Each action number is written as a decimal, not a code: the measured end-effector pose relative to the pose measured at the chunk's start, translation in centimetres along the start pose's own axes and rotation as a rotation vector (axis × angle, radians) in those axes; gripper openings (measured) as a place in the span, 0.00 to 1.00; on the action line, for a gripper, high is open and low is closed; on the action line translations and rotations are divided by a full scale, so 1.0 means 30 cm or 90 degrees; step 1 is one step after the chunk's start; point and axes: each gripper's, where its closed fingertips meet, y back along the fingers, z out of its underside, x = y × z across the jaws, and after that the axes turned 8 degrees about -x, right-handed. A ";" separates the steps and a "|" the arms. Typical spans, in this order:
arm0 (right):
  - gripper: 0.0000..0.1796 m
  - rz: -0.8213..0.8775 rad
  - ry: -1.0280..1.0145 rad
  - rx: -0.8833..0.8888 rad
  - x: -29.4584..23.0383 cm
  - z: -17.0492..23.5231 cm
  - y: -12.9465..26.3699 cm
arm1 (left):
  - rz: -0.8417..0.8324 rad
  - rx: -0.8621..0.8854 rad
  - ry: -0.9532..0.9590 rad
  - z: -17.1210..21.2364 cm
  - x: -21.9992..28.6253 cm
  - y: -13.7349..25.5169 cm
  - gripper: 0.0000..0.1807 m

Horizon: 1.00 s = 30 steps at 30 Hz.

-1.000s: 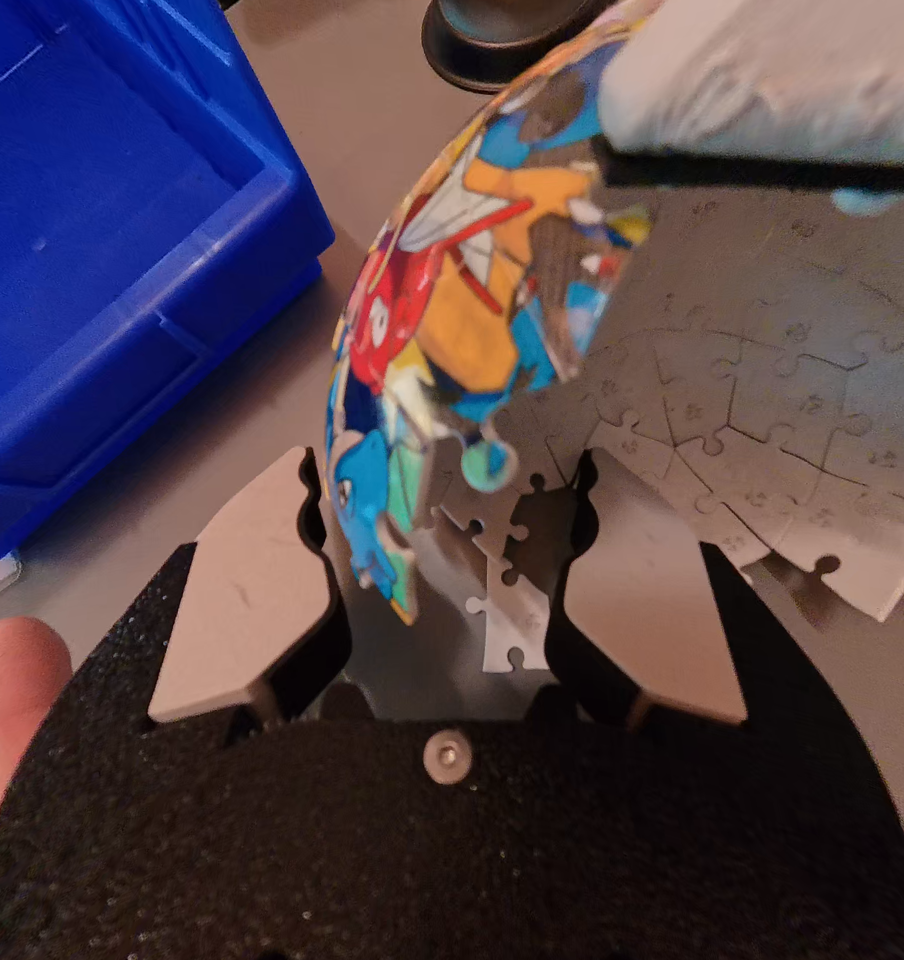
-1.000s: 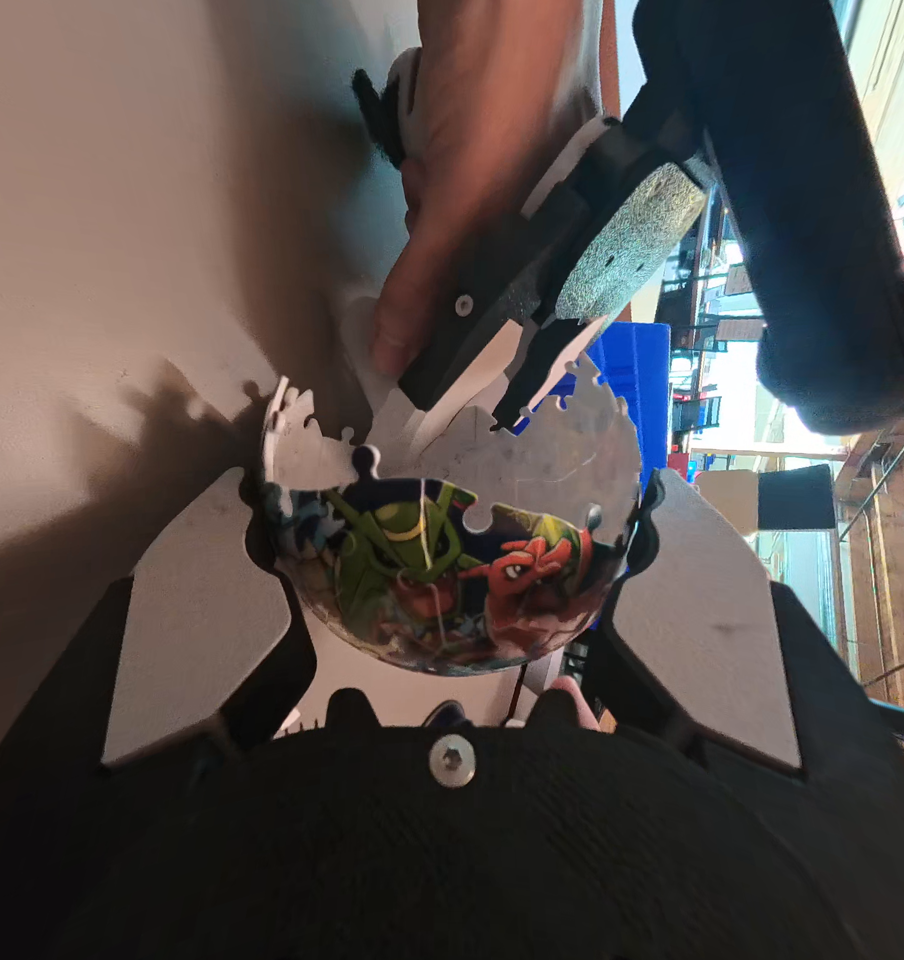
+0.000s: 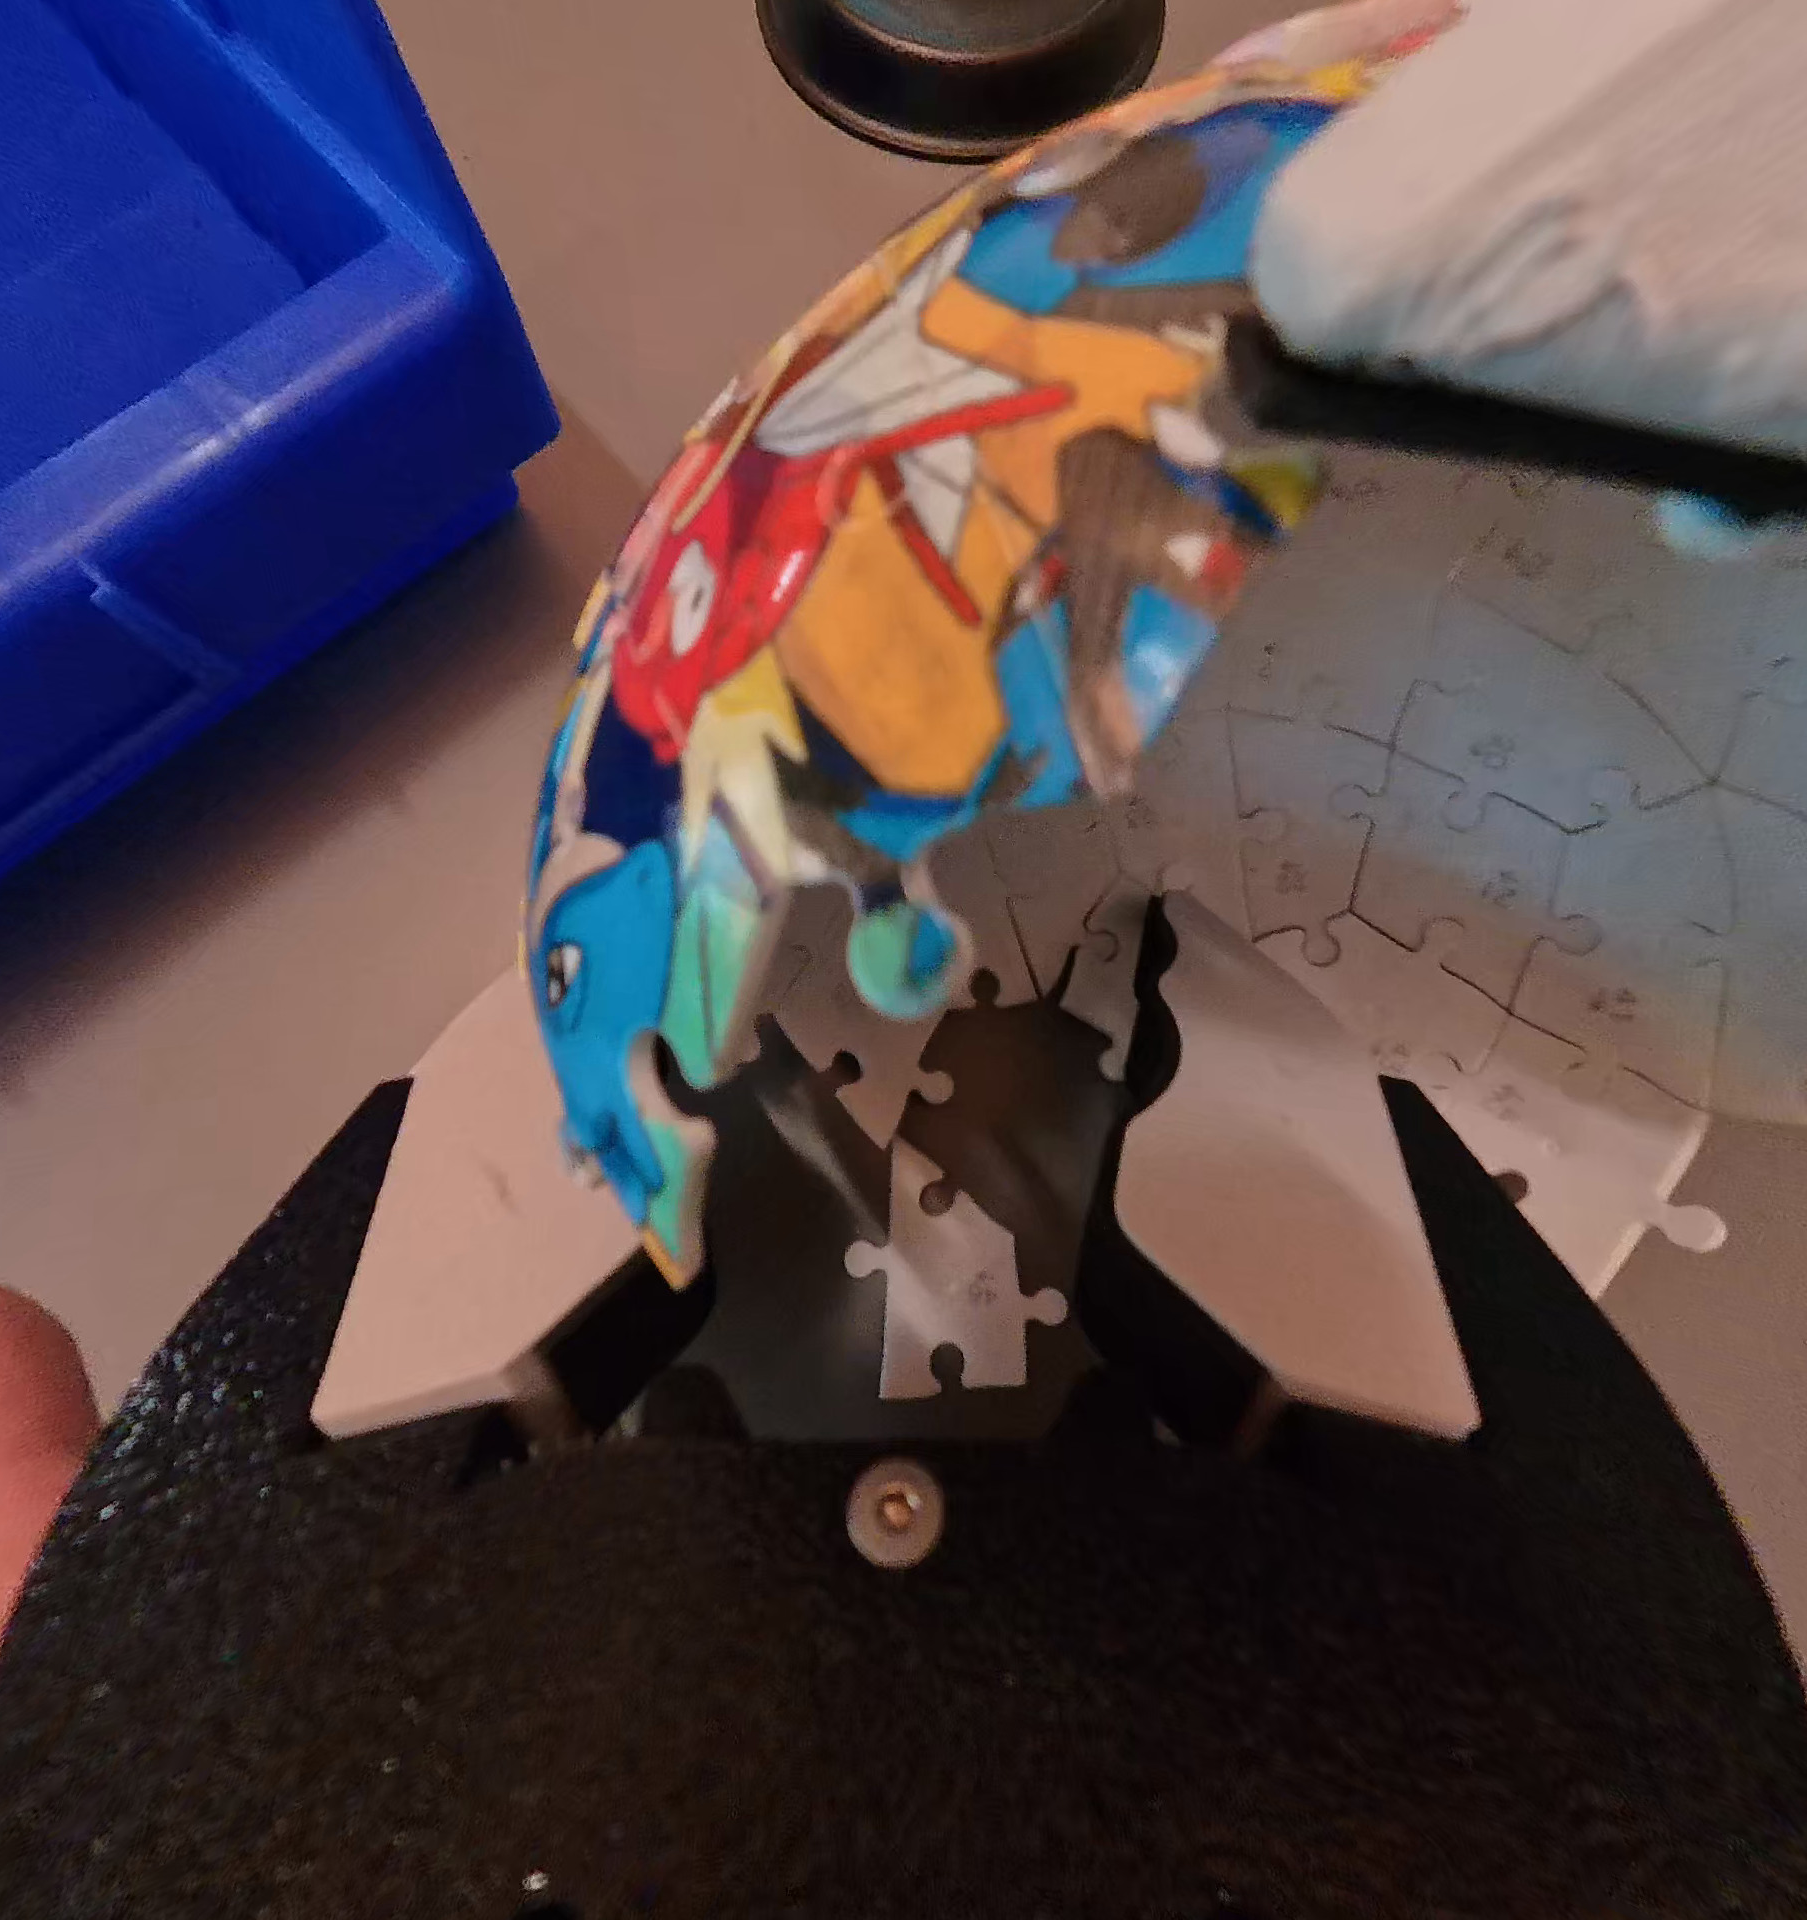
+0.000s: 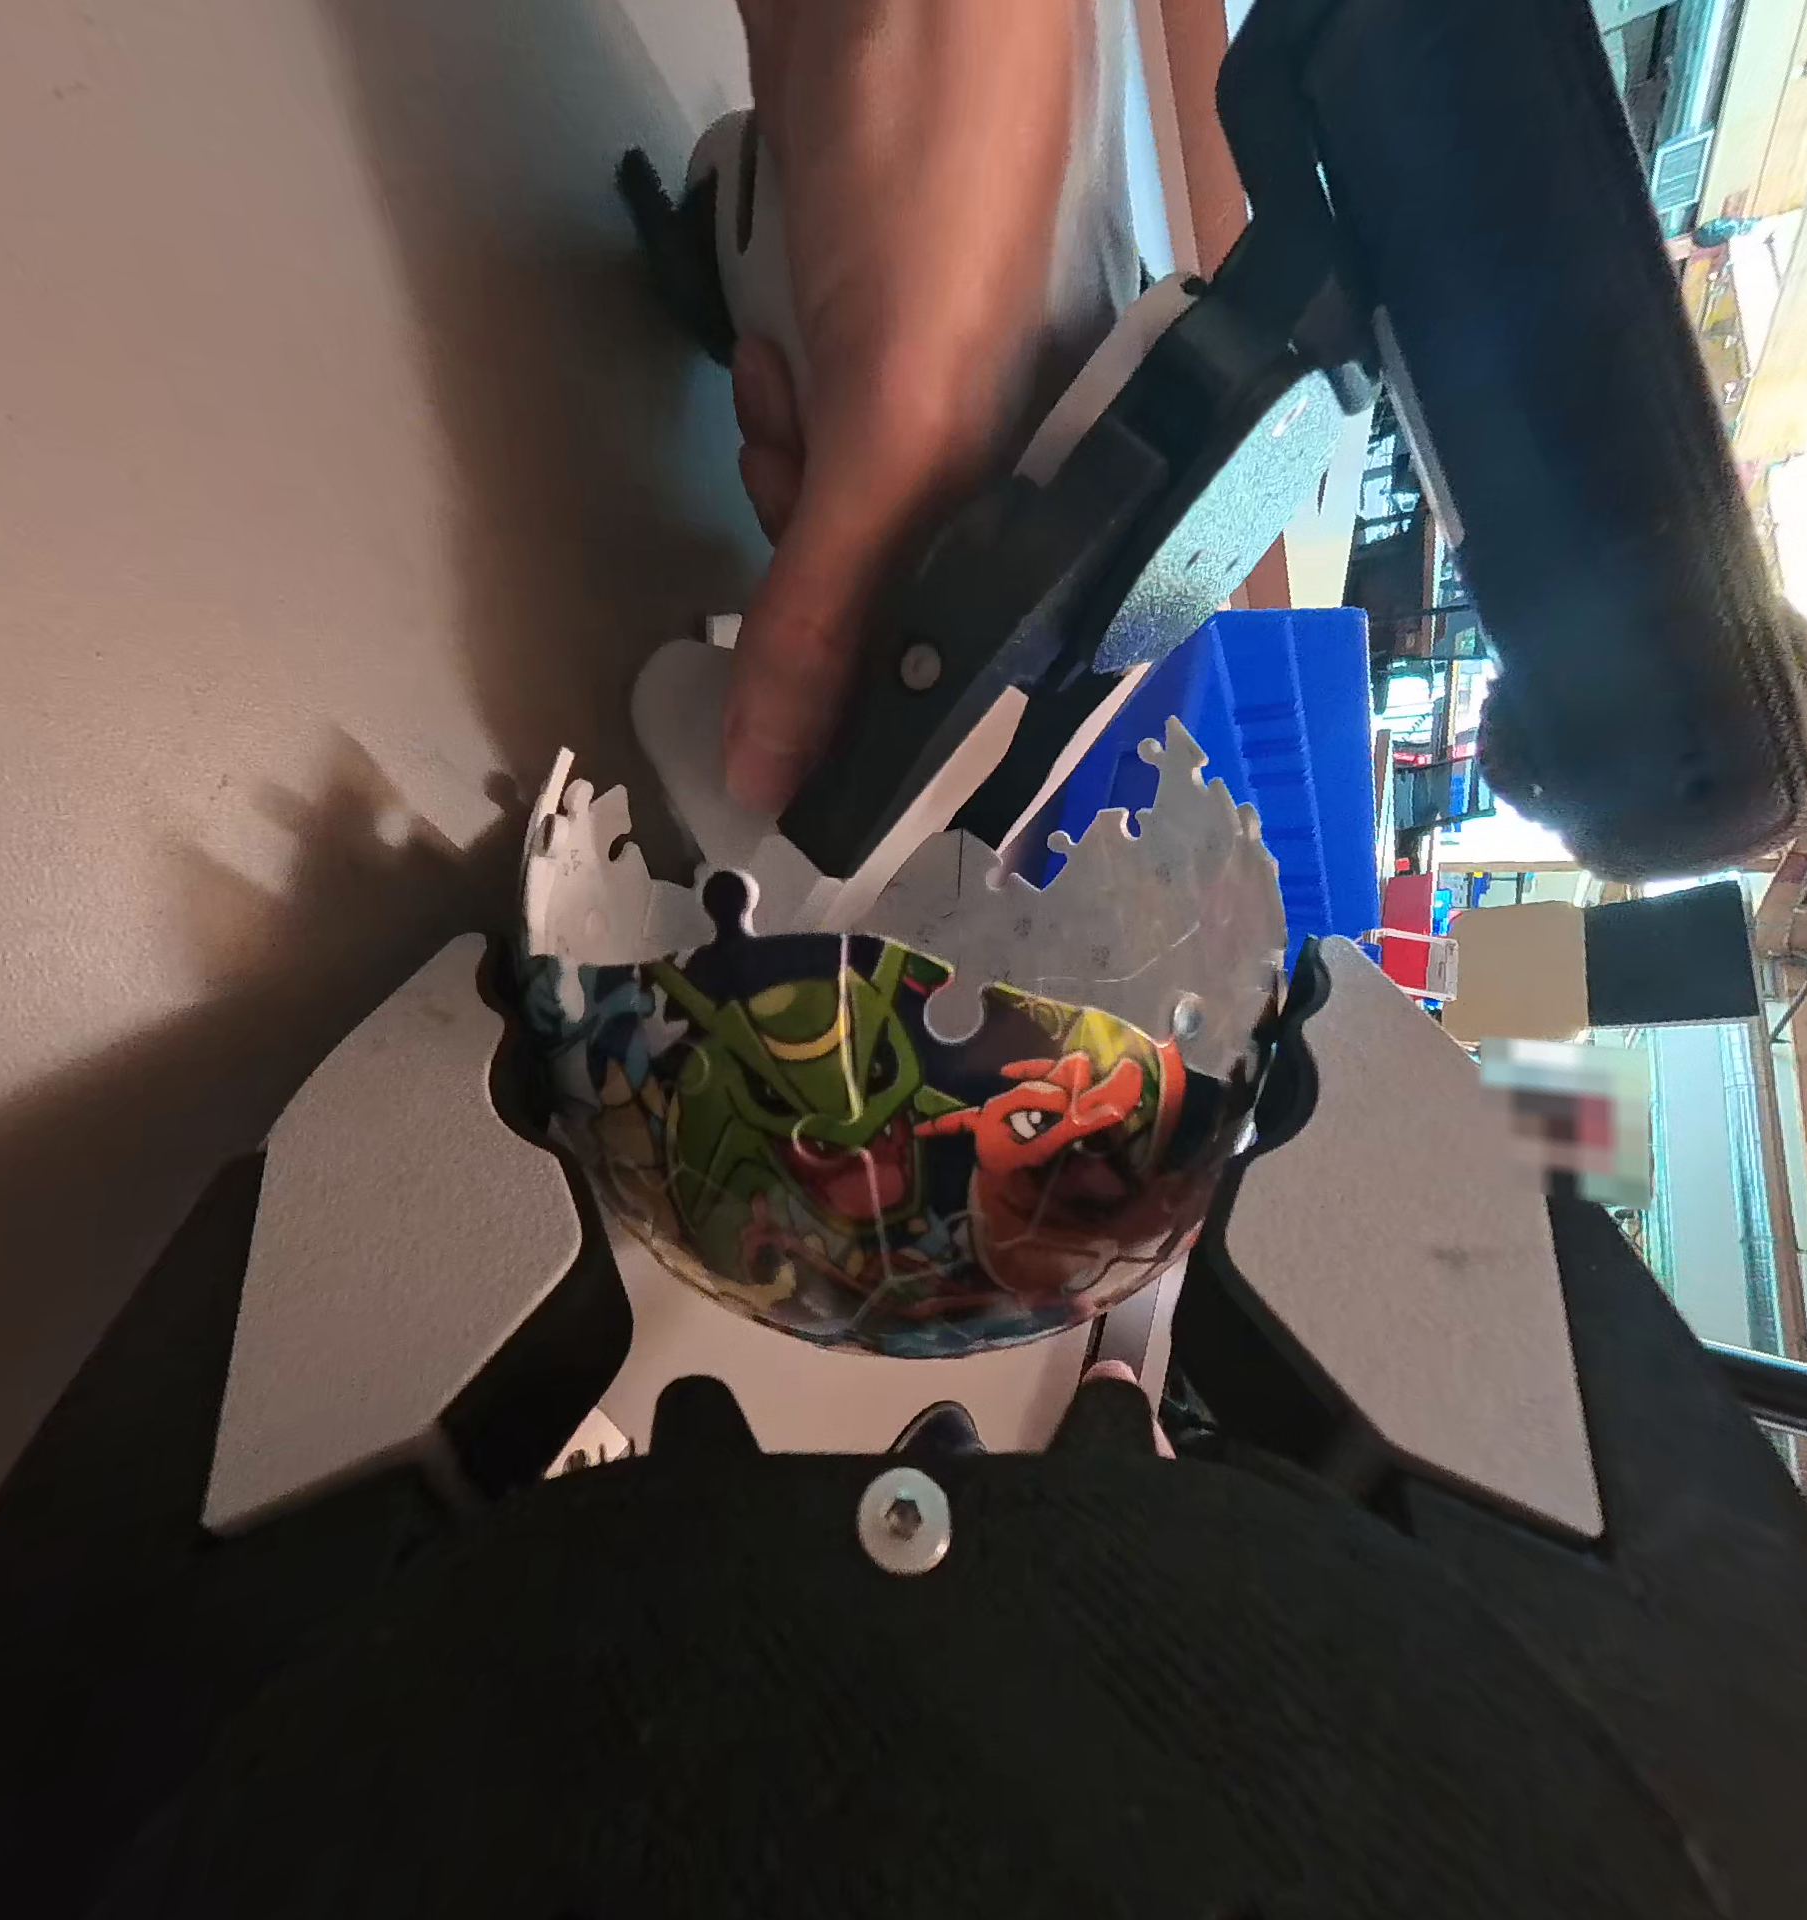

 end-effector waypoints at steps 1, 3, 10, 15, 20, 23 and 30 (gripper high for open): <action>0.74 0.000 0.001 0.000 0.000 -0.001 -0.001 | 0.001 -0.005 0.000 0.001 0.000 -0.001 0.48; 0.75 -0.003 -0.002 0.001 0.002 -0.001 -0.002 | 0.001 -0.019 -0.008 0.001 0.000 -0.001 0.48; 0.74 -0.012 -0.008 -0.002 0.004 -0.003 -0.007 | -0.009 -0.021 -0.026 -0.002 -0.010 0.001 0.53; 0.74 -0.011 -0.005 -0.010 0.005 -0.002 -0.008 | 0.029 0.054 0.041 -0.009 -0.027 0.072 0.51; 0.74 -0.013 -0.010 -0.005 0.007 -0.008 -0.011 | -0.006 0.033 0.055 0.041 -0.082 0.076 0.51; 0.74 -0.013 -0.009 -0.007 0.007 -0.006 -0.011 | -0.018 0.024 0.042 0.041 -0.076 0.067 0.52; 0.75 -0.012 -0.018 -0.007 0.010 0.001 -0.014 | -0.021 0.003 0.037 0.035 -0.058 0.032 0.51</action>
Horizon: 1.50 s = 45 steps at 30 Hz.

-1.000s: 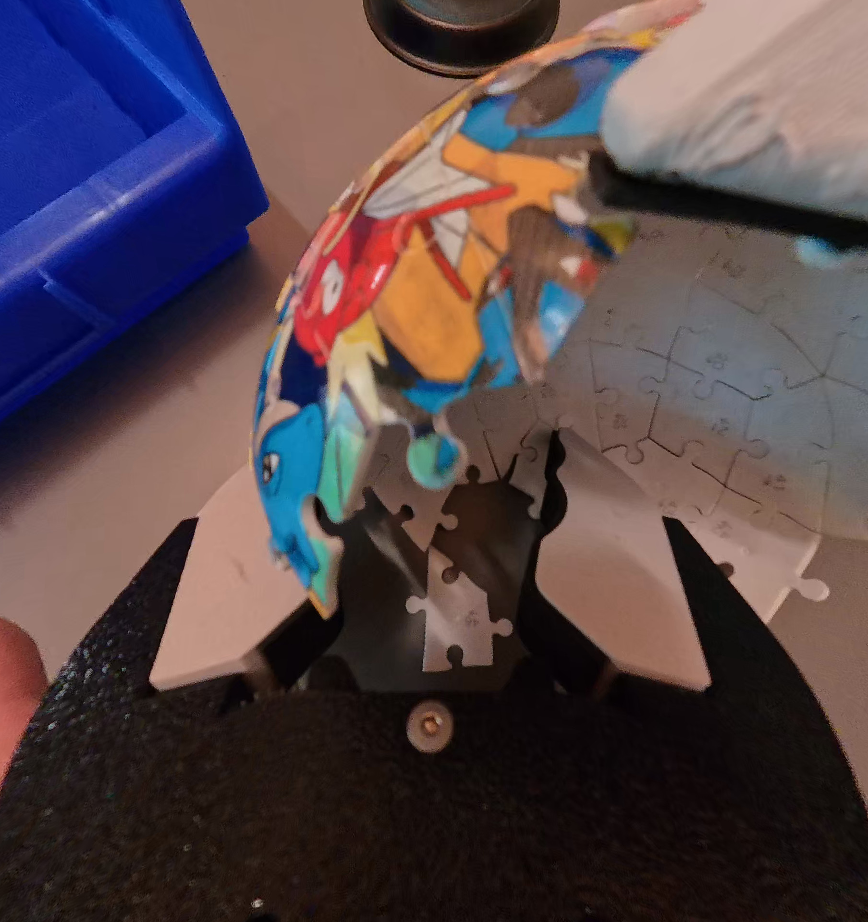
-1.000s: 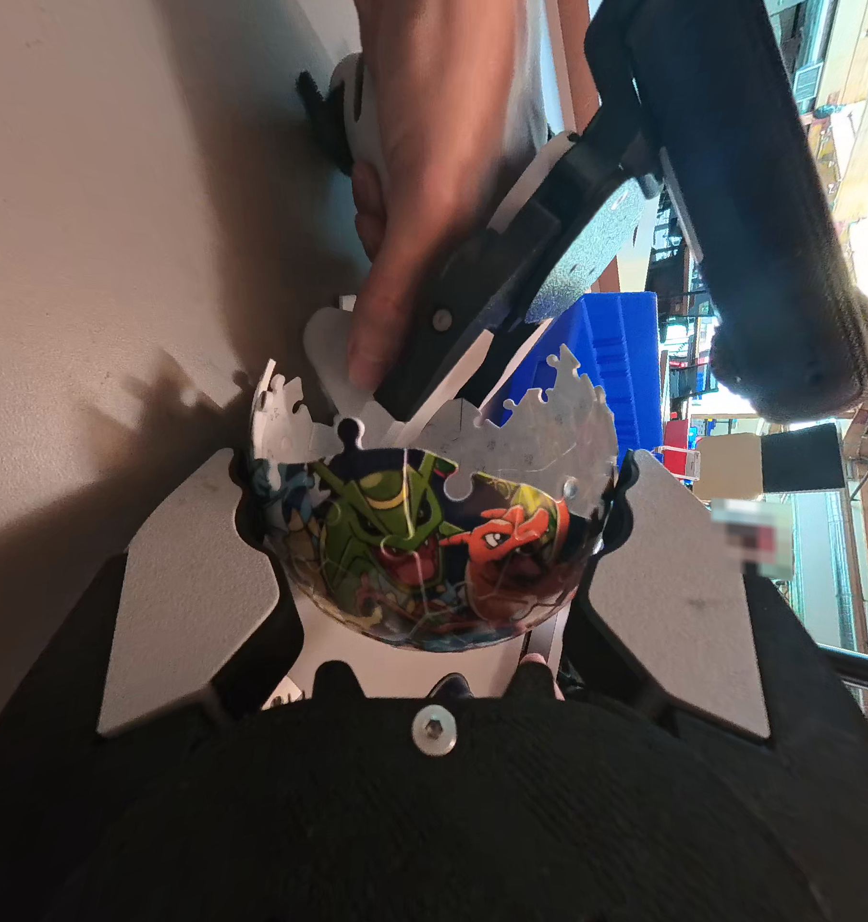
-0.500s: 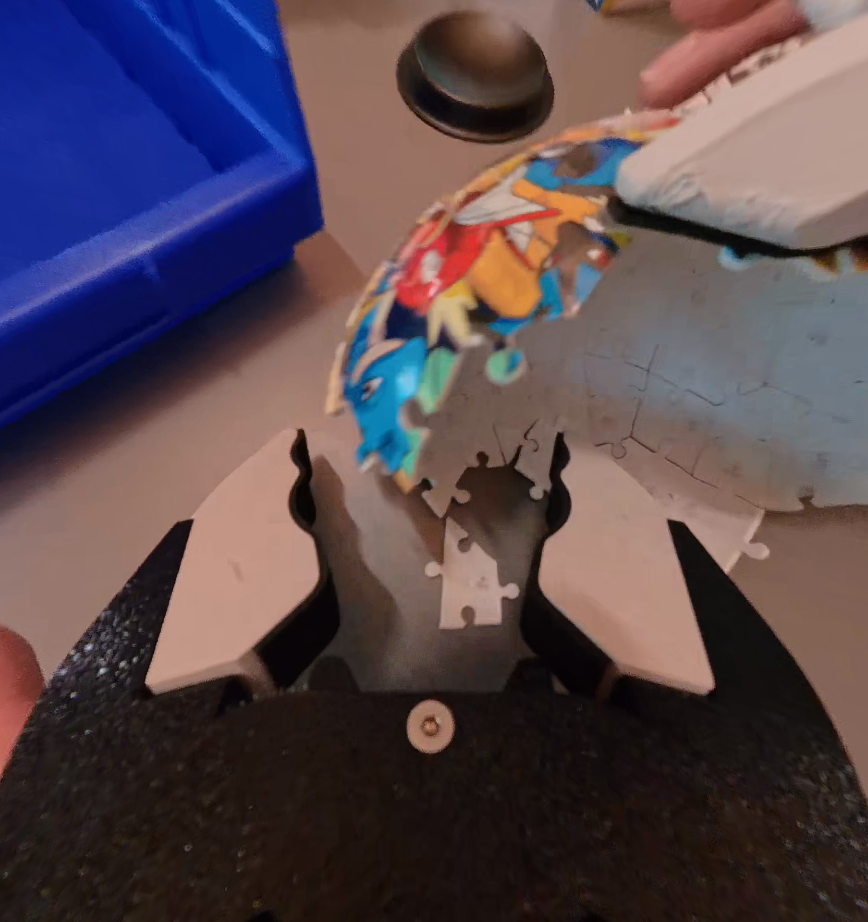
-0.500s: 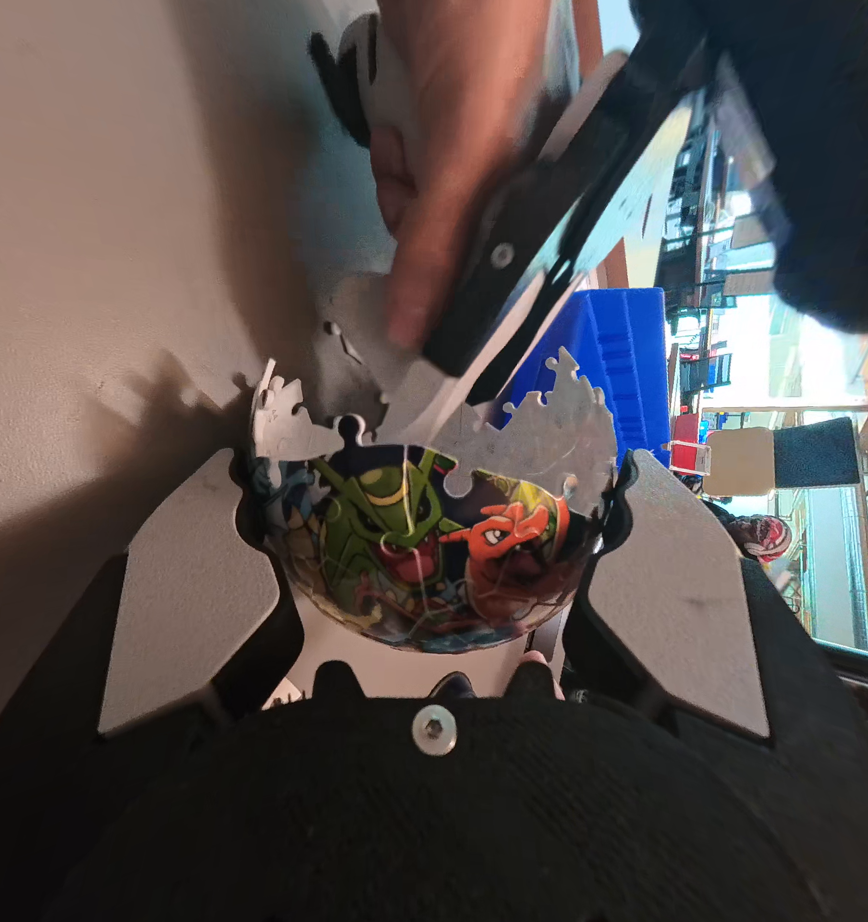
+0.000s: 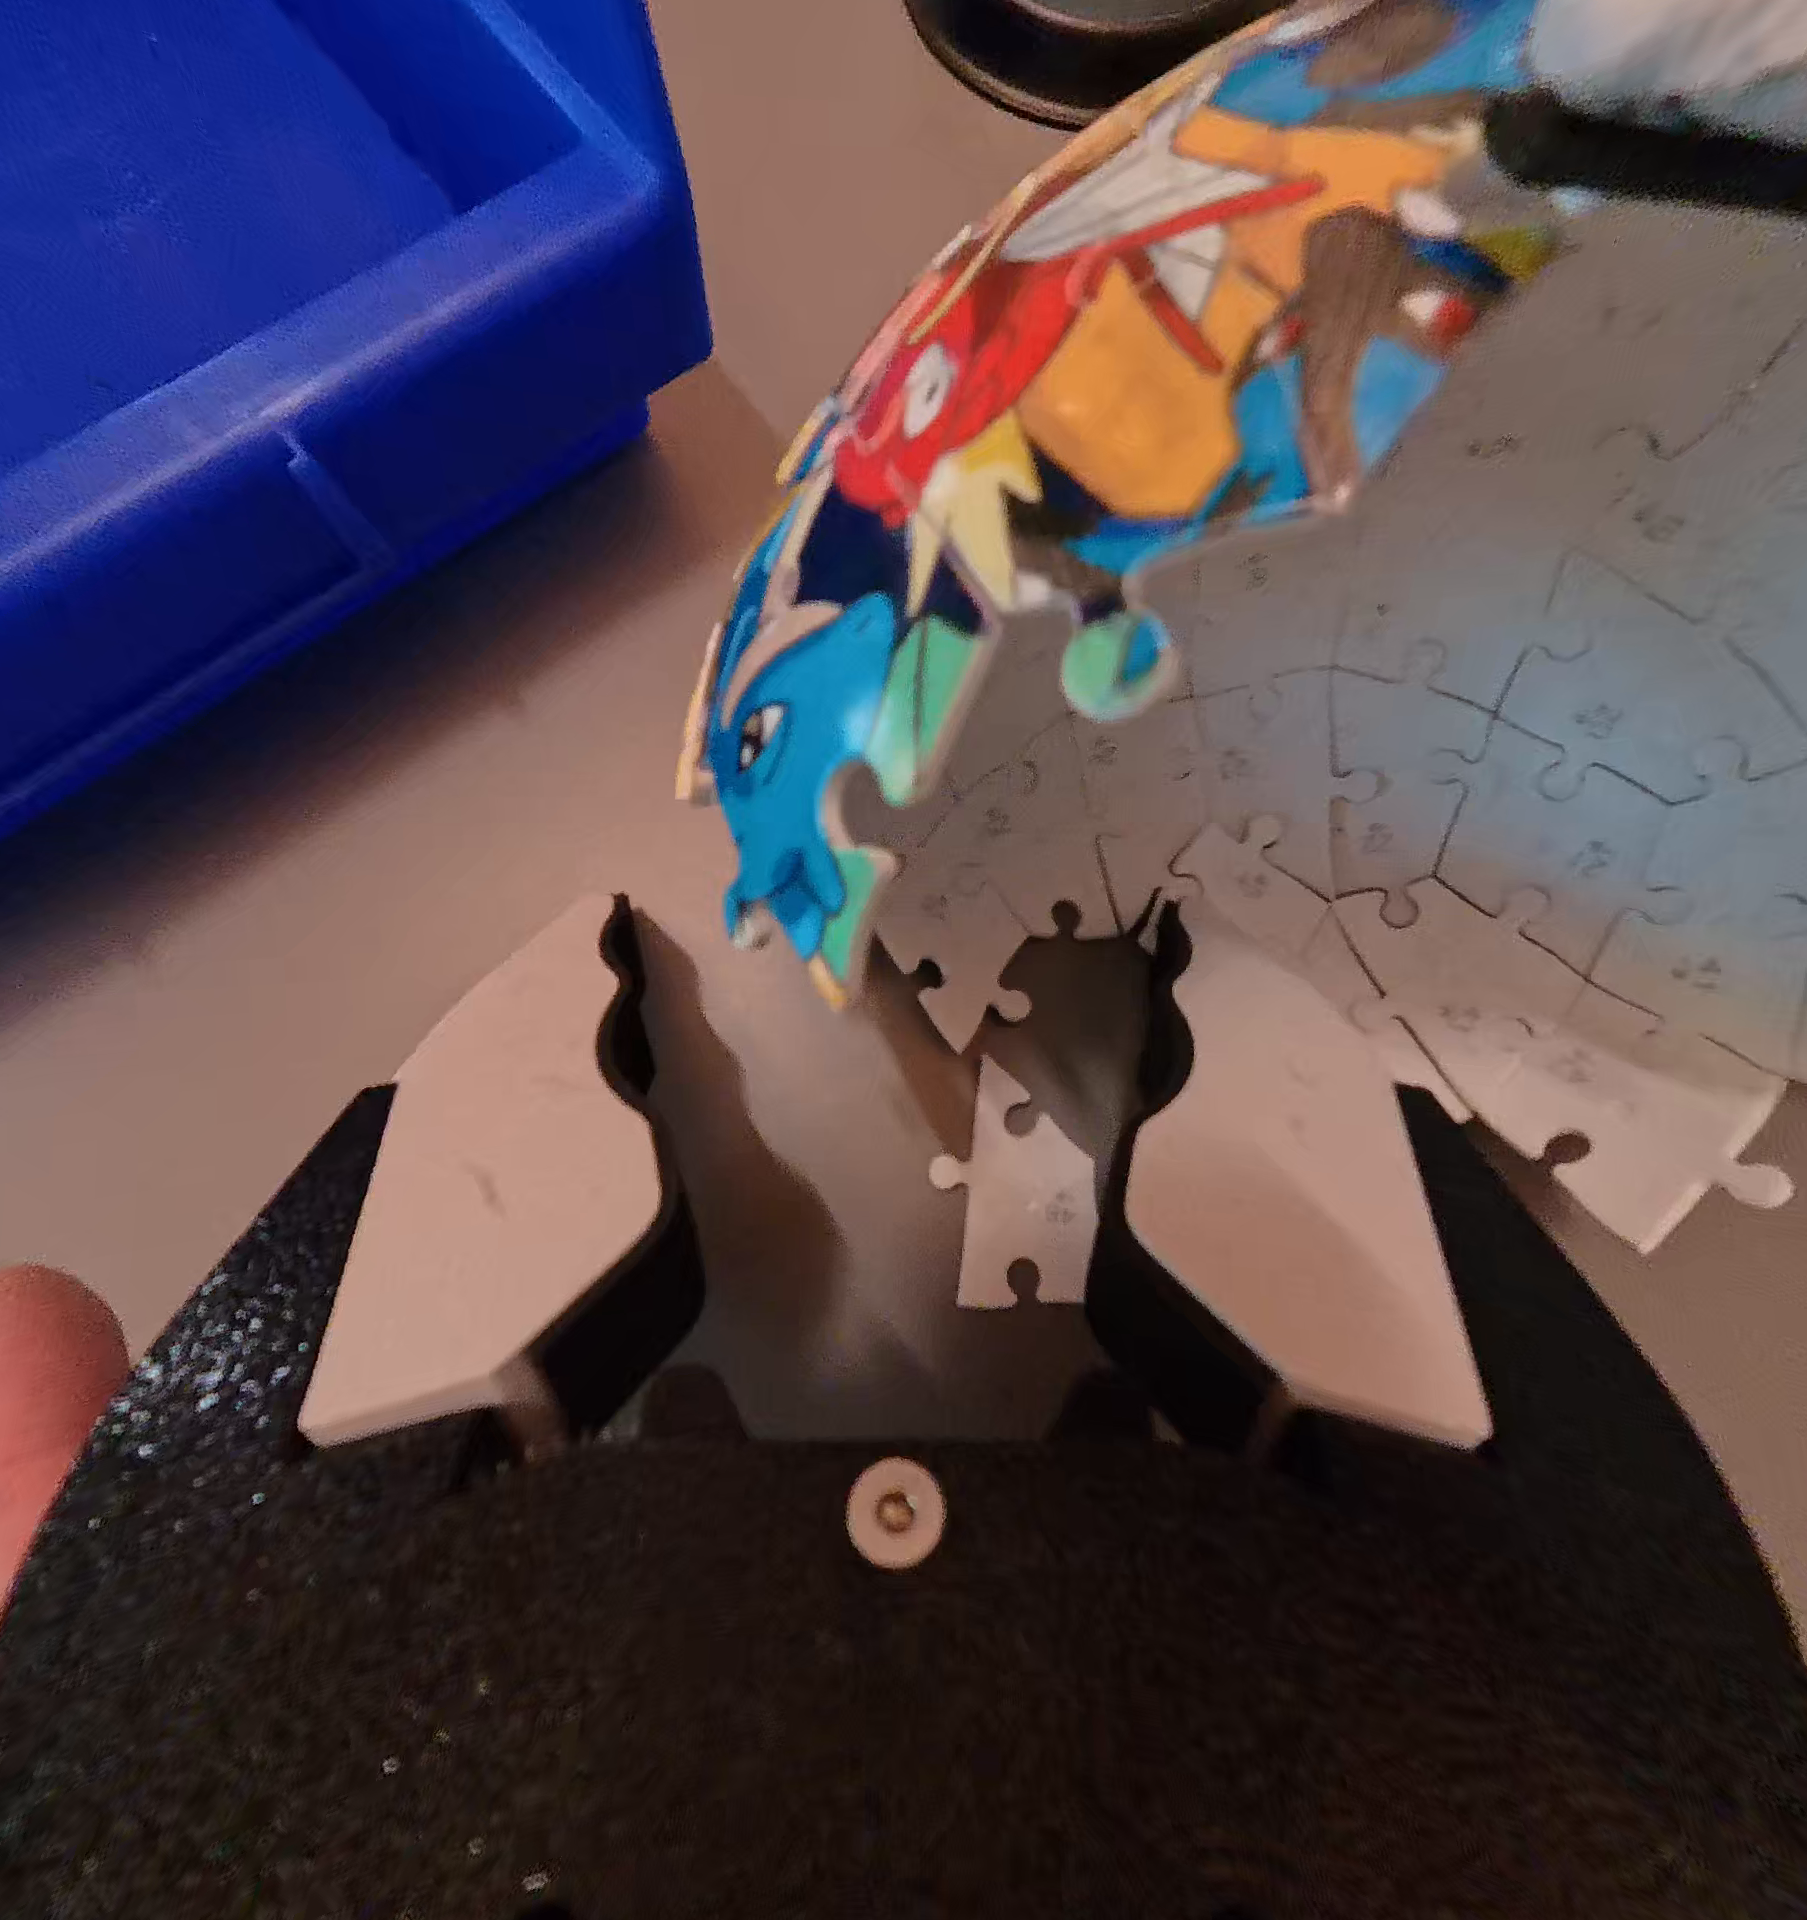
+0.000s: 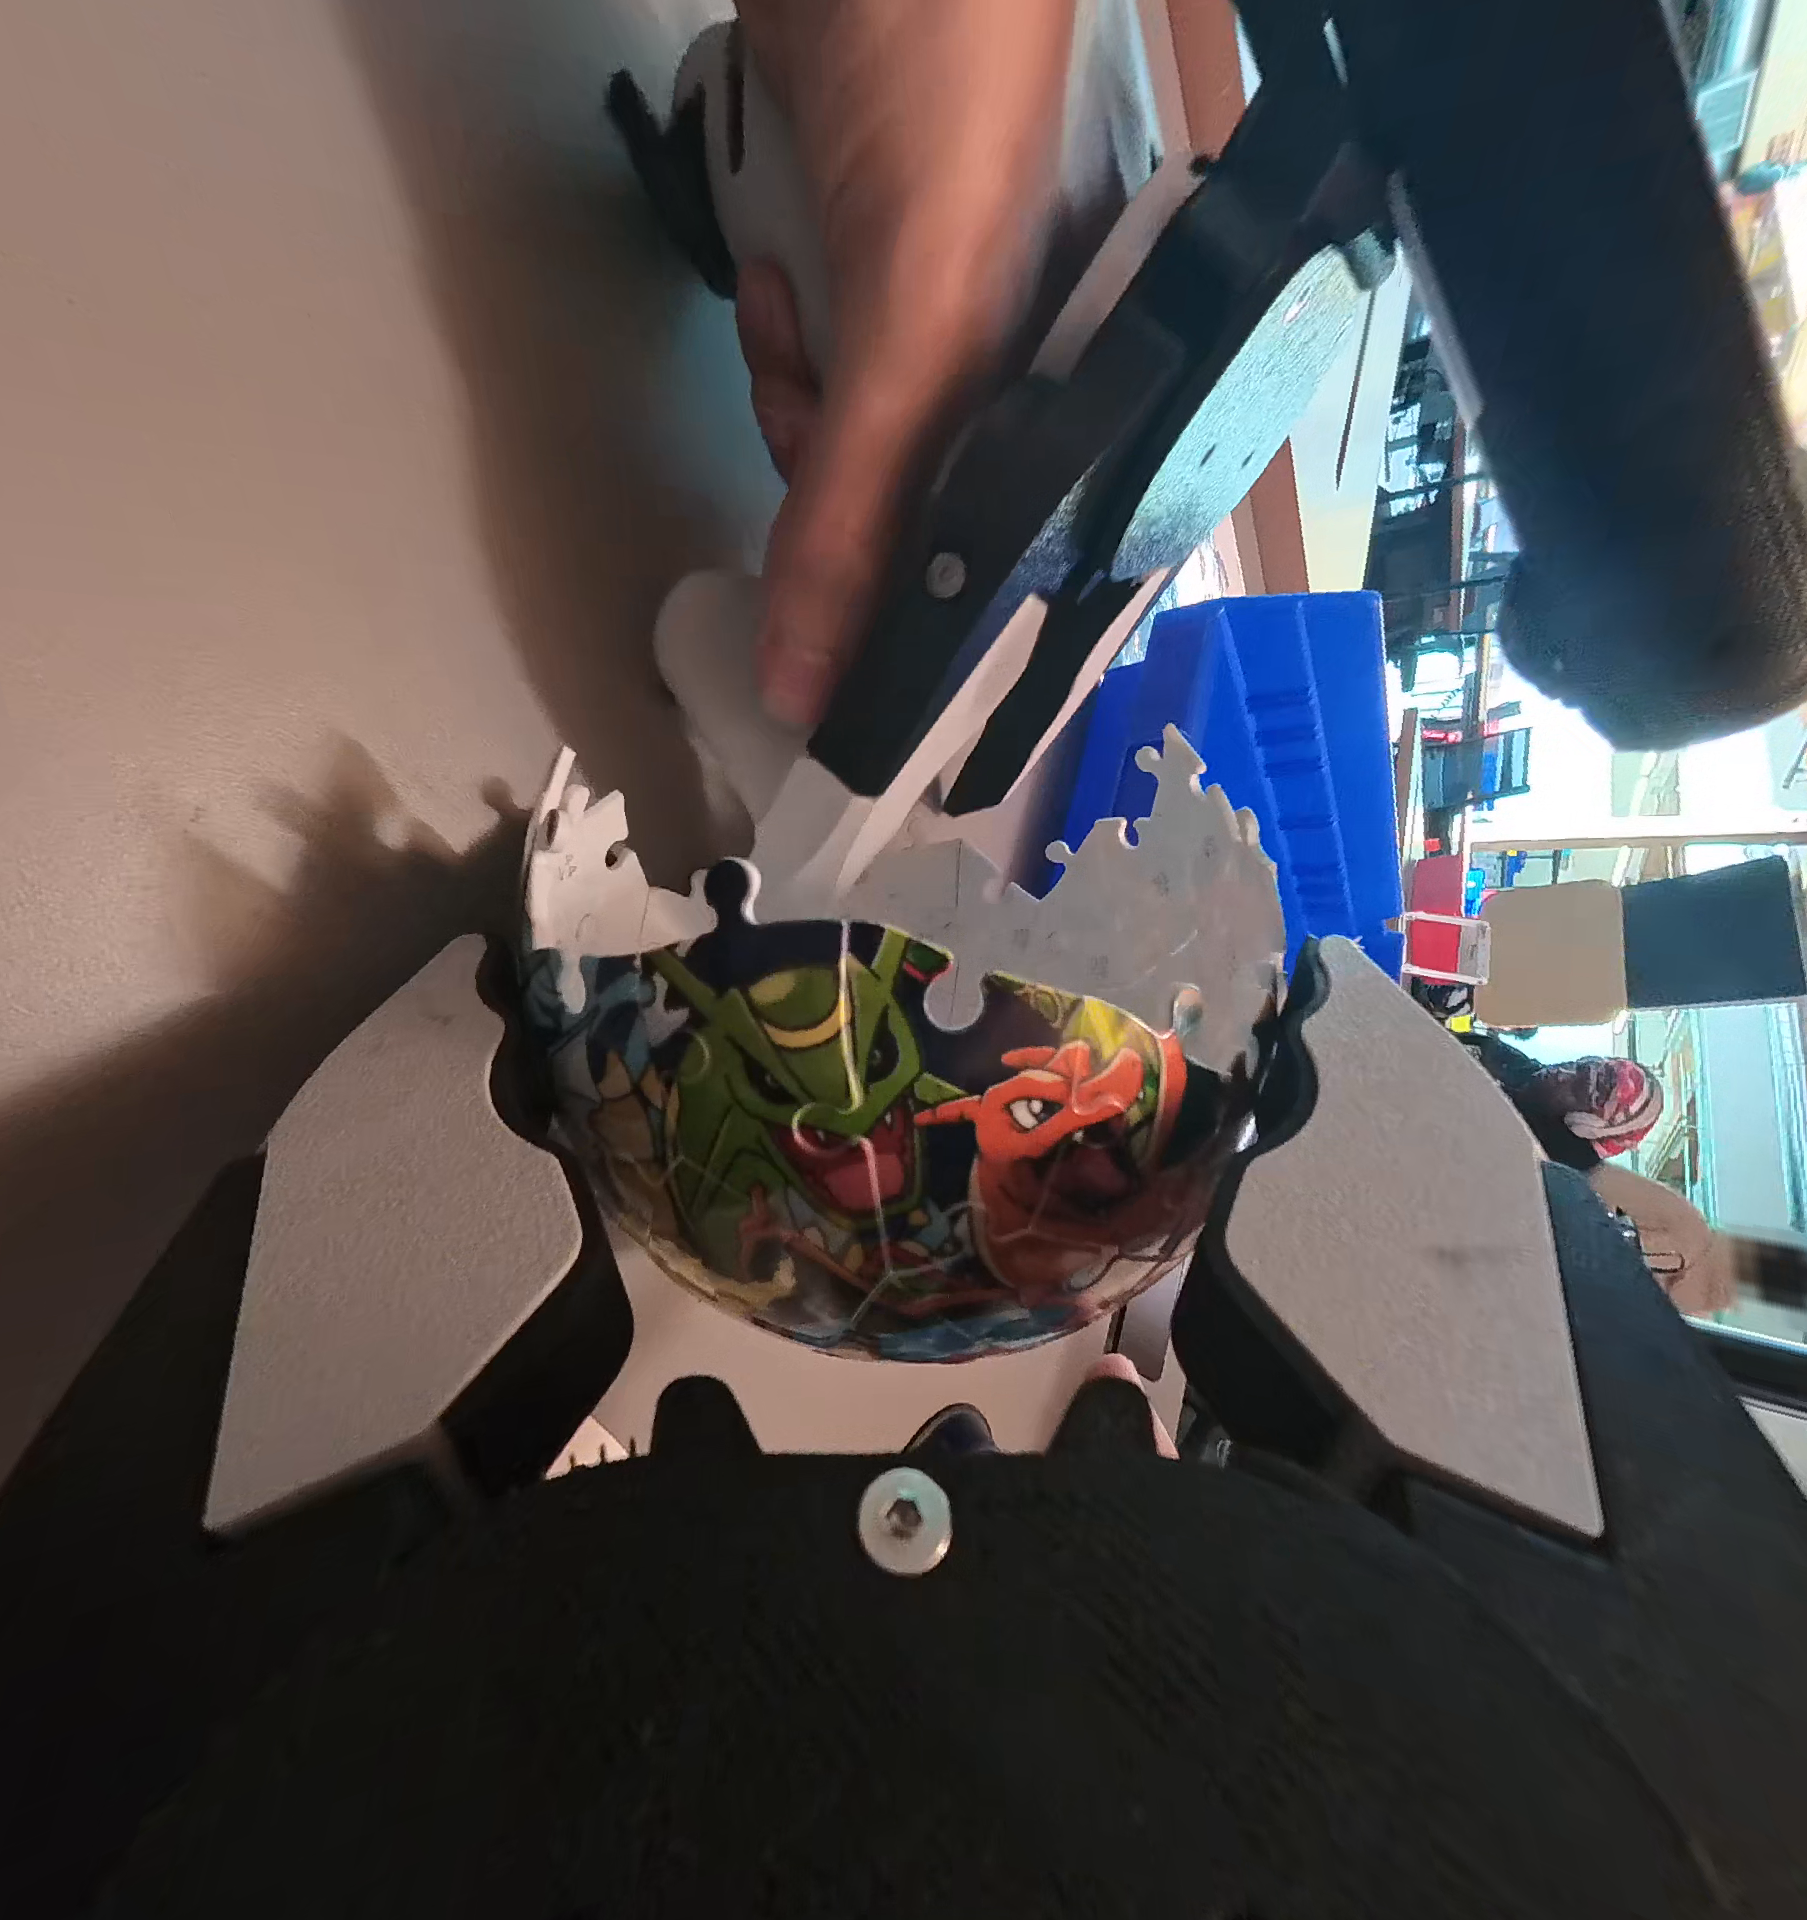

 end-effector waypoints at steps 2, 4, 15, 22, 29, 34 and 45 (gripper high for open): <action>0.74 -0.002 -0.005 0.004 0.001 -0.001 0.000 | -0.001 -0.003 -0.001 -0.001 0.002 -0.005 0.50; 0.74 -0.004 -0.008 0.004 0.003 0.000 0.001 | -0.008 -0.007 -0.008 -0.002 -0.002 -0.006 0.51; 0.73 -0.011 -0.025 0.007 0.007 0.004 -0.002 | -0.006 -0.047 -0.055 -0.012 0.018 -0.006 0.47; 0.74 -0.009 -0.027 0.003 0.008 0.009 -0.001 | 0.040 0.007 -0.009 -0.039 0.044 -0.006 0.50; 0.74 -0.008 -0.021 0.002 0.007 0.009 -0.002 | 0.001 -0.012 -0.018 -0.040 0.027 -0.033 0.53; 0.74 -0.008 -0.023 0.004 0.008 0.007 -0.002 | -0.003 -0.034 -0.010 -0.036 0.017 -0.036 0.56; 0.73 -0.010 -0.032 0.001 0.010 0.007 -0.001 | 0.030 0.061 0.044 -0.078 -0.008 0.032 0.53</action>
